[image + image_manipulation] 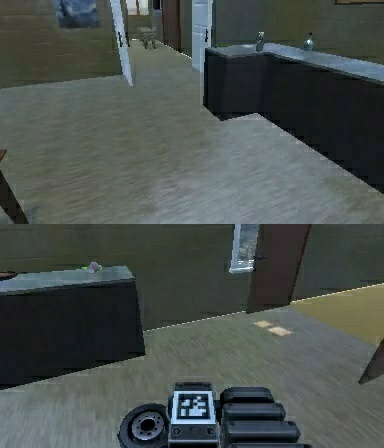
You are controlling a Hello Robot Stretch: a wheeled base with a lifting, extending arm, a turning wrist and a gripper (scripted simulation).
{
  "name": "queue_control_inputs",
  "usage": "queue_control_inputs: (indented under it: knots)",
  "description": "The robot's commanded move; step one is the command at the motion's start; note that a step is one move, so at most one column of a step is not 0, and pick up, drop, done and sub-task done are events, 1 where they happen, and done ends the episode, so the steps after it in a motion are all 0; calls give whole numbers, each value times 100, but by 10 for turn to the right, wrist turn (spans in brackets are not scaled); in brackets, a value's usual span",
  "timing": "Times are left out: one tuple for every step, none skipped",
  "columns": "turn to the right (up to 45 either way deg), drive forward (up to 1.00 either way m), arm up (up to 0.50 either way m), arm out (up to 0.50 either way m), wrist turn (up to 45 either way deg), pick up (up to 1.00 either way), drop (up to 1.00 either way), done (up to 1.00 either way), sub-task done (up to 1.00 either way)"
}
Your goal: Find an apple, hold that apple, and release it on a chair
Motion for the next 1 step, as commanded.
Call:
queue_control_inputs:
  knots:
    - [0,10,0,0,0,0,0,0,0]
